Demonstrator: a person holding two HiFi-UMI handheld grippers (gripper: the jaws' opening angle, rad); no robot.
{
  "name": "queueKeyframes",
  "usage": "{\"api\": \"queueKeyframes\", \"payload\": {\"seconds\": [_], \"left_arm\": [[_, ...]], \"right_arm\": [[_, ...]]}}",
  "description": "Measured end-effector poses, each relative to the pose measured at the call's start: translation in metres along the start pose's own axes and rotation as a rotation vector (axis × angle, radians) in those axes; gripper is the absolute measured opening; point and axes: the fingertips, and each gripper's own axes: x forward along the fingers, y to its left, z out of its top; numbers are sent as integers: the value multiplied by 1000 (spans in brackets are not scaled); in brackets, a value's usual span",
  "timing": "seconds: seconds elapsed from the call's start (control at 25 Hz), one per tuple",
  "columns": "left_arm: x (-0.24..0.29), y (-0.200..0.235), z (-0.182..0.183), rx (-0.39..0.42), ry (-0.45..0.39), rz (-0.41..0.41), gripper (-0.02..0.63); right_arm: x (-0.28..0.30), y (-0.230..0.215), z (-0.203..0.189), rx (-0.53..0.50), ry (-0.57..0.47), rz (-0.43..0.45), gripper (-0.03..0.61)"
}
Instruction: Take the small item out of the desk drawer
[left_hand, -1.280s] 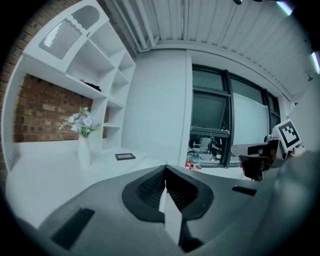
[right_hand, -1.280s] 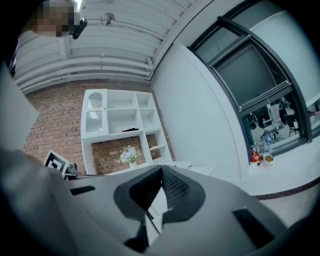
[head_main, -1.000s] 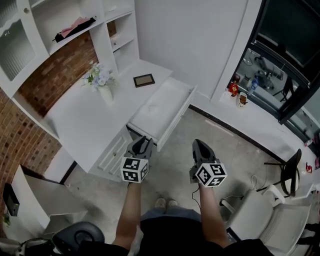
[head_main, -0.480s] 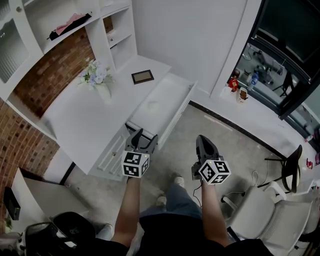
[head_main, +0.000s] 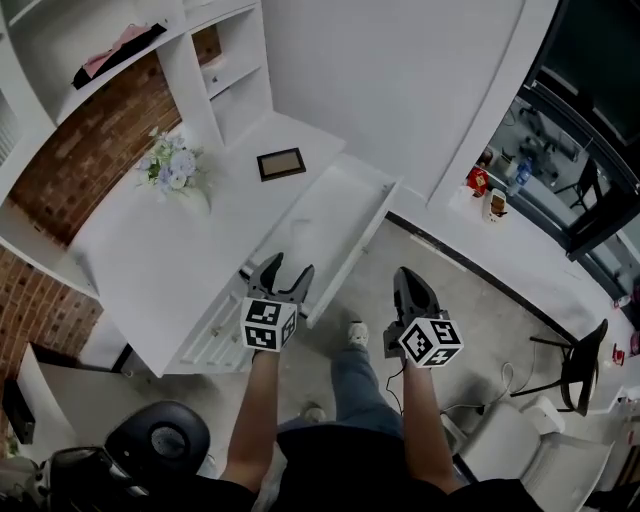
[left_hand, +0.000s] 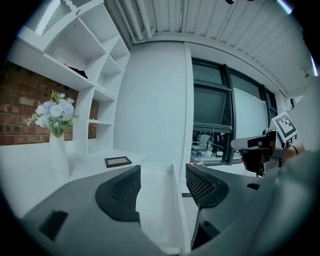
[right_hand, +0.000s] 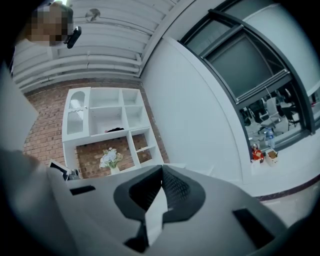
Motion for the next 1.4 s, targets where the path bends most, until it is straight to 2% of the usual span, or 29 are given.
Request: {"api": "queueKeyframes", "payload": {"seconds": [0.4, 0.64, 0.76, 0.96, 1.12, 1.24, 1.4], "left_arm": [[138, 53, -5, -64, 84, 117, 256], [184, 77, -22, -122, 164, 202, 255], [199, 85, -31, -125, 206, 211, 255], [213, 93, -60, -104, 293, 205, 255], [223, 103, -91, -79, 411, 218, 255], [226, 111, -111, -139, 481, 287, 255], [236, 112, -134, -191, 532, 358, 255]], "right_arm": [[162, -83, 27, 27, 79, 121, -3], [244, -103, 26, 37, 176, 241, -3], [274, -103, 20, 45, 211, 286, -3], [299, -90, -1, 54, 286, 348, -3], [308, -79, -14, 28, 328, 376, -3], [312, -78, -21, 27, 350, 377, -3], [313, -79, -31, 21, 379, 380, -3]]}}
